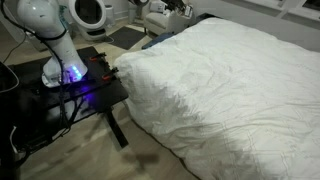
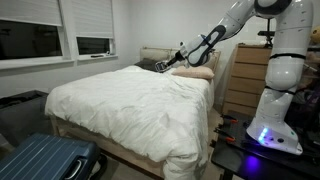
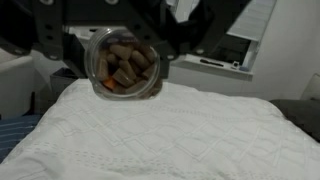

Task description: Pour the contents in the jar on the bed

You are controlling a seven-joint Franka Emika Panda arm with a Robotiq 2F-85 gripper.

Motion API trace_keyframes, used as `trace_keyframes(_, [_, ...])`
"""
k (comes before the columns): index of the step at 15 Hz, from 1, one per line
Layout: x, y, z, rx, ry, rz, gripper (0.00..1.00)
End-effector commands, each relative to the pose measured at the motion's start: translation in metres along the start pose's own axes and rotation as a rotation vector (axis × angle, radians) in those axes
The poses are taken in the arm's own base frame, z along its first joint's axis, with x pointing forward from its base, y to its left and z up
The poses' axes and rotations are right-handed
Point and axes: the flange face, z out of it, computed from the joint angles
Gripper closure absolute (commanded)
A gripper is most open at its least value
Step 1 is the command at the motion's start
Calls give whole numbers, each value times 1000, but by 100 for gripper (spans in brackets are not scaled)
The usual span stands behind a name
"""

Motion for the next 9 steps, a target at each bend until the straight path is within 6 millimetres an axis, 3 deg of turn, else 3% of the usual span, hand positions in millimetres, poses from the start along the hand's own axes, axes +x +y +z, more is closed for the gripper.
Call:
trace_keyframes(1, [44,18,-43,-42,109,-19,55])
trace_keyframes(9, [125,42,-106,-105,304,7,55])
